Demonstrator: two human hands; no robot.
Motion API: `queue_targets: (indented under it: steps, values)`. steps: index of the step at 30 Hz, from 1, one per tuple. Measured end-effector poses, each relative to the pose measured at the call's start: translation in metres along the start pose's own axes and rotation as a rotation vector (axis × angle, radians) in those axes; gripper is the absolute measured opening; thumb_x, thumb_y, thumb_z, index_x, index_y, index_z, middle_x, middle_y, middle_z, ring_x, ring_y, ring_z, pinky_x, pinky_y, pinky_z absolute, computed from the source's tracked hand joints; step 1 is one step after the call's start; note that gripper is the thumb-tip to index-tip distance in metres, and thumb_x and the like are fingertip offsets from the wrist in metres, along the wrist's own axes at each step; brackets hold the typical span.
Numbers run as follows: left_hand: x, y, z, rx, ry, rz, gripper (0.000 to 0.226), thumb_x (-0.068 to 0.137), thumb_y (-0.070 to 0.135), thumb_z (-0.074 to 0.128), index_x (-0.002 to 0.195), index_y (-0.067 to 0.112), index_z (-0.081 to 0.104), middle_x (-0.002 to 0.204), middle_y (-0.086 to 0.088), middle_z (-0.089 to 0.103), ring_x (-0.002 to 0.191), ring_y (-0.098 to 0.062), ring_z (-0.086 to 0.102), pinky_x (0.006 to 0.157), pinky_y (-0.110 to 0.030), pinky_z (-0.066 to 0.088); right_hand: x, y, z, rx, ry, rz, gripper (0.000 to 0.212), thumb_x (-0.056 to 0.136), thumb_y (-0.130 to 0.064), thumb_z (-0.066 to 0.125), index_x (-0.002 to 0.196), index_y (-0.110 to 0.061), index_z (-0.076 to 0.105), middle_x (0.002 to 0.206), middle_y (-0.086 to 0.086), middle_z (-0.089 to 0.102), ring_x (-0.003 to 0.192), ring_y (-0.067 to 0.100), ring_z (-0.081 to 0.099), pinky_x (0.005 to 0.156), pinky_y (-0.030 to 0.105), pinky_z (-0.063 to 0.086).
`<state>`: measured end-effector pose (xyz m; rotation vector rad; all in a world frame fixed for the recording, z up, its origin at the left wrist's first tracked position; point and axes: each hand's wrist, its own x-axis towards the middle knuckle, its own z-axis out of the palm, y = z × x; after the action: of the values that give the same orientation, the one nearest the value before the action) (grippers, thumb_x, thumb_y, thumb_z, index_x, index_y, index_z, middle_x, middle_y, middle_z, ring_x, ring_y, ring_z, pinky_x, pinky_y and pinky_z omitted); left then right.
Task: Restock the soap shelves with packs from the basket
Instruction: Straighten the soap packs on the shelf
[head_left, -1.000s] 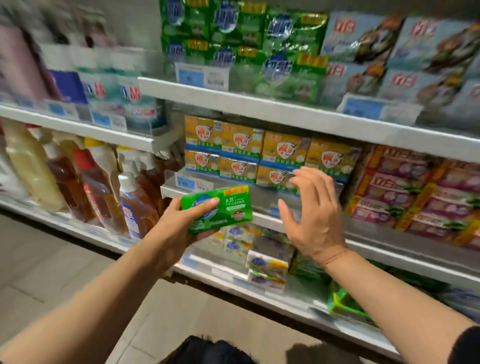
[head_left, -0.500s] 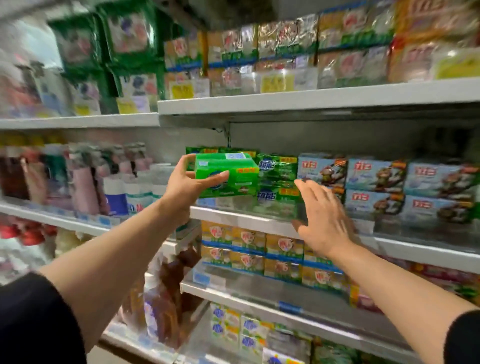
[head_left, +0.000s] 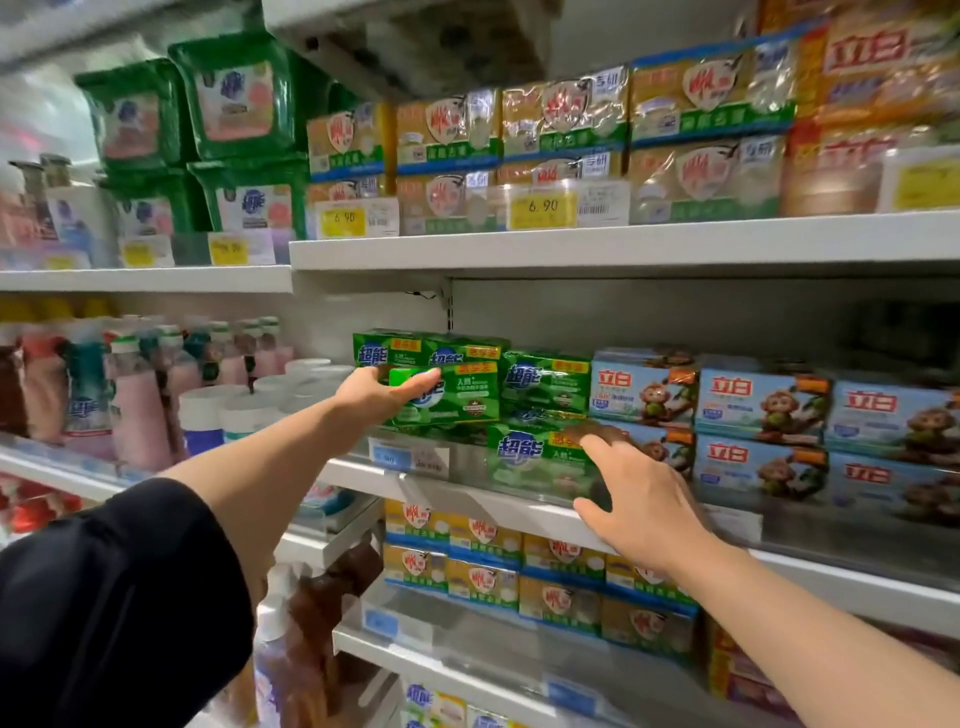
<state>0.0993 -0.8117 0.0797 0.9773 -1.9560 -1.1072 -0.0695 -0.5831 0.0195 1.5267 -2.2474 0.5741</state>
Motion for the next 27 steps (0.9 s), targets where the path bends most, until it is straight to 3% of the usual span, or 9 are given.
queue_targets:
  steps: [4,8,12,15,17,21,24,27]
  values:
    - [0.011,-0.005,-0.009,0.047,-0.075,0.020,0.079,0.075,0.053,0.071,0.134,0.004,0.050,0.121,-0.009,0.061,0.113,-0.023,0.057,0.092,-0.030,0.041,-0.001,0.002,0.002,-0.007,0.031,-0.012,0.059,0.090,-0.039,0.055,0.143,-0.030,0.031,0.133,-0.005,0.050,0.114,0.020,0.056,0.089,0.032,0.046]
    - [0.017,-0.013,-0.003,0.106,-0.160,0.102,0.060,0.085,0.038,0.068,0.137,0.015,0.047,0.114,-0.003,0.062,0.108,-0.018,0.057,0.088,-0.026,0.041,-0.001,0.001,0.003,0.001,0.053,-0.016,0.057,0.089,-0.038,0.056,0.140,-0.031,0.034,0.131,-0.006,0.052,0.110,0.020,0.058,0.086,0.033,0.048]
    - [0.023,-0.018,-0.001,0.109,-0.212,0.115,0.075,0.082,0.042,0.065,0.148,0.023,0.035,0.128,-0.008,0.058,0.119,-0.023,0.054,0.096,-0.031,0.044,-0.001,0.002,0.004,0.004,0.079,-0.019,0.057,0.088,-0.037,0.057,0.140,-0.031,0.035,0.135,-0.007,0.049,0.110,0.020,0.058,0.086,0.034,0.047]
    - [0.028,-0.021,-0.003,0.189,-0.240,0.146,0.077,0.084,0.034,0.067,0.150,0.026,0.029,0.148,-0.009,0.042,0.128,-0.027,0.049,0.100,-0.033,0.044,-0.001,0.003,0.005,-0.005,0.079,-0.015,0.056,0.088,-0.037,0.057,0.140,-0.032,0.035,0.136,-0.009,0.048,0.109,0.020,0.058,0.086,0.033,0.047]
    - [0.027,-0.021,-0.002,0.230,-0.272,0.163,0.079,0.083,0.031,0.068,0.151,0.025,0.028,0.152,-0.007,0.037,0.127,-0.028,0.049,0.100,-0.032,0.045,-0.001,0.003,0.005,-0.016,0.077,-0.012,0.056,0.087,-0.038,0.056,0.139,-0.033,0.034,0.133,-0.008,0.051,0.106,0.019,0.059,0.083,0.033,0.048]
    - [0.029,-0.025,-0.006,0.280,-0.300,0.124,0.100,0.063,0.051,0.076,0.149,0.024,0.033,0.151,-0.004,0.039,0.126,-0.027,0.050,0.107,-0.042,0.043,-0.002,0.001,0.005,-0.010,0.094,-0.025,0.055,0.087,-0.036,0.059,0.137,-0.031,0.038,0.137,-0.011,0.046,0.104,0.017,0.059,0.081,0.031,0.048]
    - [0.032,-0.027,-0.010,0.329,-0.382,0.096,0.128,0.038,0.074,0.080,0.148,0.024,0.037,0.148,0.001,0.044,0.128,-0.024,0.049,0.111,-0.043,0.039,-0.001,-0.001,0.003,-0.020,0.091,-0.005,0.054,0.087,-0.036,0.060,0.137,-0.031,0.039,0.135,-0.010,0.047,0.105,0.018,0.059,0.081,0.030,0.047]
    - [0.032,-0.027,-0.011,0.360,-0.423,0.072,0.125,0.046,0.070,0.082,0.150,0.021,0.033,0.150,0.001,0.041,0.132,-0.023,0.044,0.114,-0.041,0.035,-0.001,-0.003,0.003,-0.021,0.074,0.011,0.055,0.087,-0.035,0.060,0.137,-0.029,0.039,0.134,-0.008,0.048,0.108,0.019,0.058,0.082,0.032,0.047]
